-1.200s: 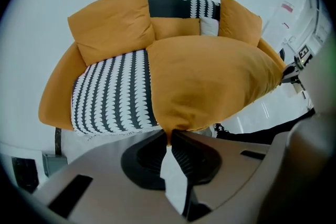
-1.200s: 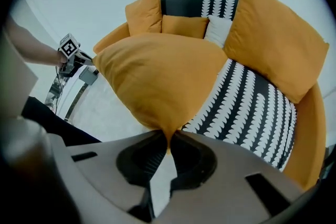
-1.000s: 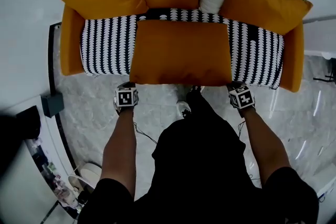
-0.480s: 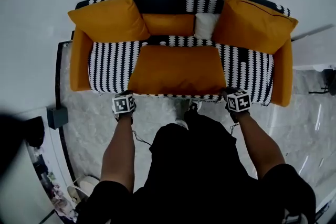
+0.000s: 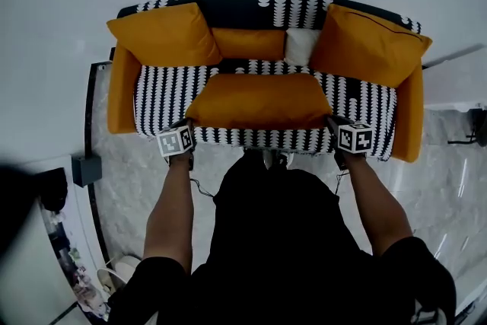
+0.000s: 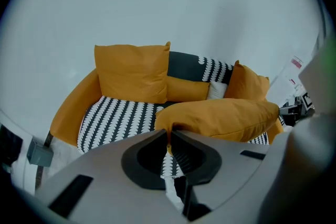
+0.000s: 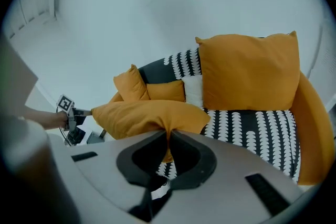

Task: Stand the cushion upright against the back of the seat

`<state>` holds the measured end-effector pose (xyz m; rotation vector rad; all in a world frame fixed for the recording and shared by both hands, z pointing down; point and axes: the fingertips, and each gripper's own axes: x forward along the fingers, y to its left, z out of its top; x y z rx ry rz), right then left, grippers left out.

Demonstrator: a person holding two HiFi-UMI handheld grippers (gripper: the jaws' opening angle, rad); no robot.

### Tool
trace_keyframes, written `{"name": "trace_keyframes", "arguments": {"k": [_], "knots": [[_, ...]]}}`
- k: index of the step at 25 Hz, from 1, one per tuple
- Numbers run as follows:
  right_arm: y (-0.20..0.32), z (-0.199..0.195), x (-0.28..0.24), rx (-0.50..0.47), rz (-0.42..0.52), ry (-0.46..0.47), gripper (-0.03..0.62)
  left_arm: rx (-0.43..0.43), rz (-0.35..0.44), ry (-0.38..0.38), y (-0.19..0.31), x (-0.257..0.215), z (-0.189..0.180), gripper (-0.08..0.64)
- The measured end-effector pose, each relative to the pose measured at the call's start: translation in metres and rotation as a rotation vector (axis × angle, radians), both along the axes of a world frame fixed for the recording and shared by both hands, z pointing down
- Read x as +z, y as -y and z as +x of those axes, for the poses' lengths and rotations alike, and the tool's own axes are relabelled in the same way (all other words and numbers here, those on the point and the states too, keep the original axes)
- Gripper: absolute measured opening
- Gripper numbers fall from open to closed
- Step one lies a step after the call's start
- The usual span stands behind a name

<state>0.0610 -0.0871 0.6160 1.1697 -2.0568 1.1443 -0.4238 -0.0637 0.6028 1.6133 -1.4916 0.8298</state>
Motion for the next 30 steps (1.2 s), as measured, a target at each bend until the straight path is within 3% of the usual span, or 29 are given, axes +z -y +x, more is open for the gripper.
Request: {"name": "trace_keyframes", "arguments": {"k": [5,11,20,30], "knots": [[0.028,0.005,-0.019,0.106,0.022,0.035,0.048,0.008,0.05,-0.048,0.033,-0.02,0.001,0.035],[0.083,0.007,-0.046,0.315,0.045,0.162,0.048,0.081,0.105,-0.097,0.094,-0.039,-0.001,0.035],[0.152,0.012,-0.081,0.434,0.117,0.163,0.048,0.174,0.152,-0.176,0.19,-0.058,0.001,0.035],[0.239,0.018,-0.091,0.506,0.165,0.085,0.048,0.254,0.192,-0.241,0.299,-0.068,0.008,0.035]]}}
